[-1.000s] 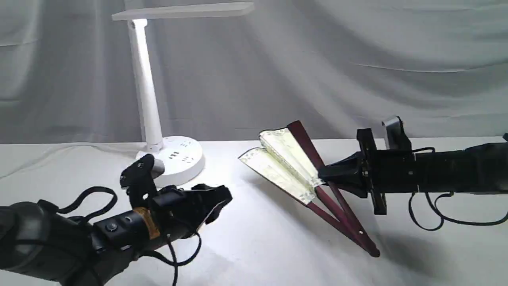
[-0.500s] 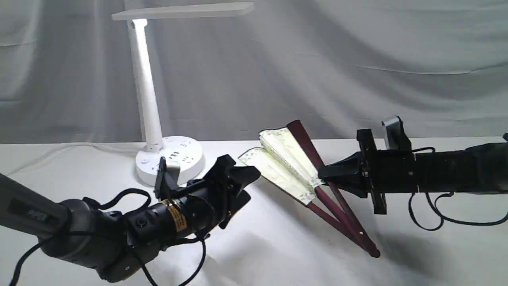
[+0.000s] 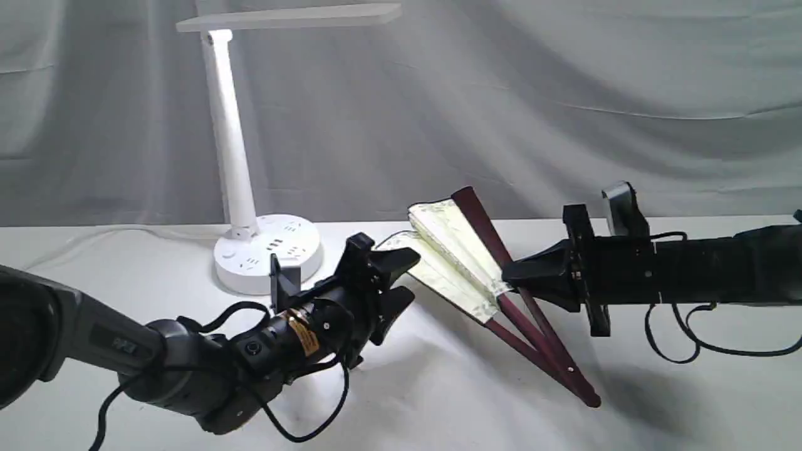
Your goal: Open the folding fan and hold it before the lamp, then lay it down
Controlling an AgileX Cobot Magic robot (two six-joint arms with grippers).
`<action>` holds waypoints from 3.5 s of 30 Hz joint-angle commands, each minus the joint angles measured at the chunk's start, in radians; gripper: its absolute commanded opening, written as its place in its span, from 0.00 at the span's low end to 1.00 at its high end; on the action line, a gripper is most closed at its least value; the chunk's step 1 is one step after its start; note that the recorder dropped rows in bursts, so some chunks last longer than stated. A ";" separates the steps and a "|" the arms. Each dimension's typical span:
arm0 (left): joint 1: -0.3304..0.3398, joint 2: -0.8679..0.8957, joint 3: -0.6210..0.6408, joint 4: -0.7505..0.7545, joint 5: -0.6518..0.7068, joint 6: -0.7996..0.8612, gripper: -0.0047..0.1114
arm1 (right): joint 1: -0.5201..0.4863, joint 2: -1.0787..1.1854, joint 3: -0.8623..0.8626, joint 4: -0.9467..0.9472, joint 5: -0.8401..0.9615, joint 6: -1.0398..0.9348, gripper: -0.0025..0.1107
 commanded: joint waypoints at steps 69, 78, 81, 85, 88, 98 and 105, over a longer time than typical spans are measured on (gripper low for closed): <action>-0.031 0.106 -0.079 0.019 -0.222 -0.226 0.04 | -0.024 -0.004 0.000 0.145 0.025 -0.032 0.02; -0.008 0.106 -0.110 0.098 -0.222 -0.239 0.04 | -0.018 -0.004 0.000 0.049 0.025 -0.032 0.02; -0.001 0.106 -0.122 0.133 -0.222 -0.239 0.04 | -0.020 -0.004 0.000 0.058 0.025 -0.032 0.02; 0.000 0.104 -0.122 0.139 -0.222 -0.241 0.04 | -0.023 -0.004 0.000 0.122 0.025 -0.032 0.02; 0.000 0.102 -0.122 0.127 -0.222 -0.237 0.04 | -0.023 -0.004 0.000 0.170 0.025 -0.032 0.02; 0.001 0.102 -0.122 0.121 -0.222 -0.238 0.04 | -0.055 -0.004 0.000 0.202 0.025 -0.032 0.02; 0.001 0.102 -0.122 0.143 -0.222 -0.258 0.04 | -0.108 -0.004 0.000 0.204 0.025 -0.032 0.02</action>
